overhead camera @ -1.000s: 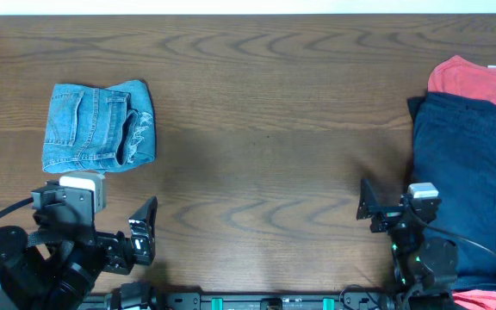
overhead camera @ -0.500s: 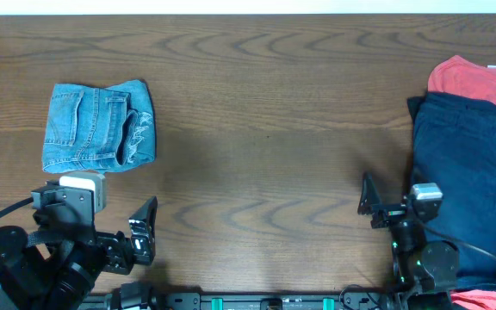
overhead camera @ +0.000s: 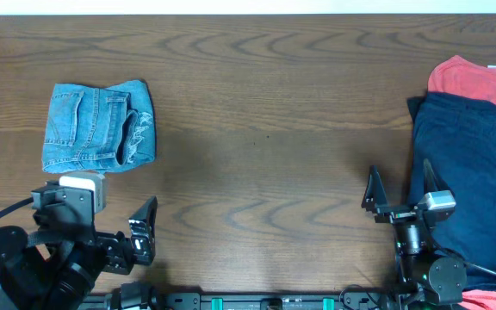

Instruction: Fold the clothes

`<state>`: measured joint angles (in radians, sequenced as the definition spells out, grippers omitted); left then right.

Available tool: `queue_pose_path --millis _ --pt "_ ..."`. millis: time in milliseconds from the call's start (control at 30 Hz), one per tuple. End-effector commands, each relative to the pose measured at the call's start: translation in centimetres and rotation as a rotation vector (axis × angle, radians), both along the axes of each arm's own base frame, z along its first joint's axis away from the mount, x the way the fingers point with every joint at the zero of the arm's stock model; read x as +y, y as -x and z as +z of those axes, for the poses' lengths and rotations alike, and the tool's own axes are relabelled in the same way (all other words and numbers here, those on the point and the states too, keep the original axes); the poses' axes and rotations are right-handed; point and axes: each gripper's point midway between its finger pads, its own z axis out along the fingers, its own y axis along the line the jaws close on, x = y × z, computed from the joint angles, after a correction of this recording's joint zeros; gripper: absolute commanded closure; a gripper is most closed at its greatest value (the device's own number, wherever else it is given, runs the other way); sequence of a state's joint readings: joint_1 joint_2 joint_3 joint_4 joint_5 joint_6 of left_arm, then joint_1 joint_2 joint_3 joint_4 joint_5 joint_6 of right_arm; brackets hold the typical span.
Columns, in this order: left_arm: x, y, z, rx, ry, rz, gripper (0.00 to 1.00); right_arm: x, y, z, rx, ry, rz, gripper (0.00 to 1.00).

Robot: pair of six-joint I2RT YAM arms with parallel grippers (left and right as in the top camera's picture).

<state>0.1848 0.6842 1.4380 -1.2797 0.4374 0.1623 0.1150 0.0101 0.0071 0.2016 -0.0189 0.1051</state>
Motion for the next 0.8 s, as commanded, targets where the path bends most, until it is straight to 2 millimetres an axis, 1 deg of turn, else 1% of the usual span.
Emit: queue_pose_path --millis 0,67,100,233,367,567,667,700,767 --pt "0.0 0.1 0.3 -0.013 -0.019 -0.009 0.02 -0.2 -0.2 -0.9 0.031 0.020 -0.011 0.01" --pt "0.0 0.1 0.3 -0.013 -0.019 -0.009 0.02 -0.1 -0.4 -2.6 0.101 0.028 -0.010 0.01" --pt "0.0 0.1 0.3 -0.012 -0.018 -0.009 0.02 -0.1 -0.4 -3.0 0.119 0.030 -0.010 0.01" --pt "0.0 0.1 0.3 -0.012 -0.018 -0.009 0.02 0.0 -0.4 -3.5 0.139 0.033 0.000 0.01" --pt "0.0 0.1 0.3 -0.012 -0.018 -0.009 0.02 0.1 -0.4 -3.4 0.135 0.033 0.002 0.01" --pt "0.0 0.1 0.3 -0.012 -0.018 -0.009 0.02 0.0 -0.2 -1.1 0.062 0.026 0.002 0.01" --pt "0.0 0.1 0.3 -0.013 -0.018 -0.009 0.02 -0.1 0.2 1.0 0.026 0.026 -0.007 0.01" --pt "0.0 0.1 0.3 -0.012 -0.018 -0.009 0.02 -0.2 0.4 1.8 0.008 0.049 -0.016 0.01" --pt "0.0 0.1 0.3 -0.013 -0.019 -0.009 0.02 -0.3 0.5 2.5 -0.014 0.087 -0.025 0.01"
